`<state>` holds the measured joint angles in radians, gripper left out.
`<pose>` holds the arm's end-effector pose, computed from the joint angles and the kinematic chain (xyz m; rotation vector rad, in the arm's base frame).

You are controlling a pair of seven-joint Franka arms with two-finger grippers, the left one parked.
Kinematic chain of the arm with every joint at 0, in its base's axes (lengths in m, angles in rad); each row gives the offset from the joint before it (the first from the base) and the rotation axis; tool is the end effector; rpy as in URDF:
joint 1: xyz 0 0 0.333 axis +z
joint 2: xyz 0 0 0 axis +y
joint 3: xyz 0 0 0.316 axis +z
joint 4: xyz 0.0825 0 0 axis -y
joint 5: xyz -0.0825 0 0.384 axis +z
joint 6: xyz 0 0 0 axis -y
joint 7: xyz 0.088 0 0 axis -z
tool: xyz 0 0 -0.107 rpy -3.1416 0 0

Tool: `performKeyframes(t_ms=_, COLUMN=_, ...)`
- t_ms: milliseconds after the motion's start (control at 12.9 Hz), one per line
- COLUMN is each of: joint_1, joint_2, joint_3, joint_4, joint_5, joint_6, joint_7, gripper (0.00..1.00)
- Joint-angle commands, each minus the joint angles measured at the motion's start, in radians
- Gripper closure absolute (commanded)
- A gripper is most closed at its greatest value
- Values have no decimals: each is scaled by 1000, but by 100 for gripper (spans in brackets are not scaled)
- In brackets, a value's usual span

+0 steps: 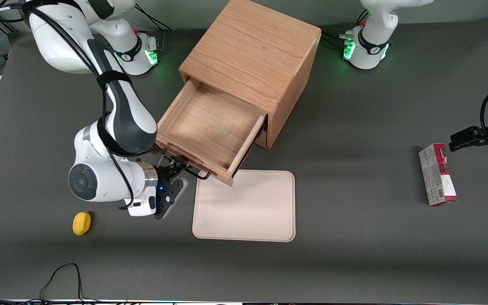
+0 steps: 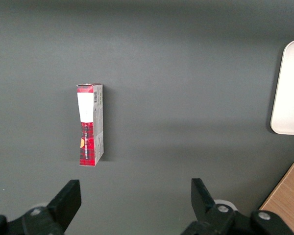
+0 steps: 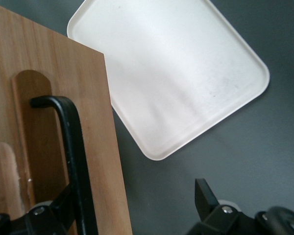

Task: Open upper drawer
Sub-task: 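Pull the handle outward with the right gripper, sliding the drawer open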

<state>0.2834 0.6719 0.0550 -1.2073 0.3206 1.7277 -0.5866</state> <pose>0.6774 0.2583 0.3779 -2.5333 -1.1325 0.1469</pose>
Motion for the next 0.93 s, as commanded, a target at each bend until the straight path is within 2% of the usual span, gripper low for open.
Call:
performKeyframes(t_ms=0, joint_1=-16, joint_2=35, joint_3=2, joint_4=77, joint_5=0, joint_6=-8, joint_7=-12, gripper=0)
performKeyframes(t_ms=387, joint_1=-16, joint_2=74, joint_3=0, joint_4=127, joint_5=-2, joint_6=-3, joint_7=-58, gripper=0)
performKeyframes(t_ms=852, joint_1=-29, joint_2=94, joint_3=0, joint_4=166, joint_5=-32, joint_6=-2, joint_7=-59, gripper=0)
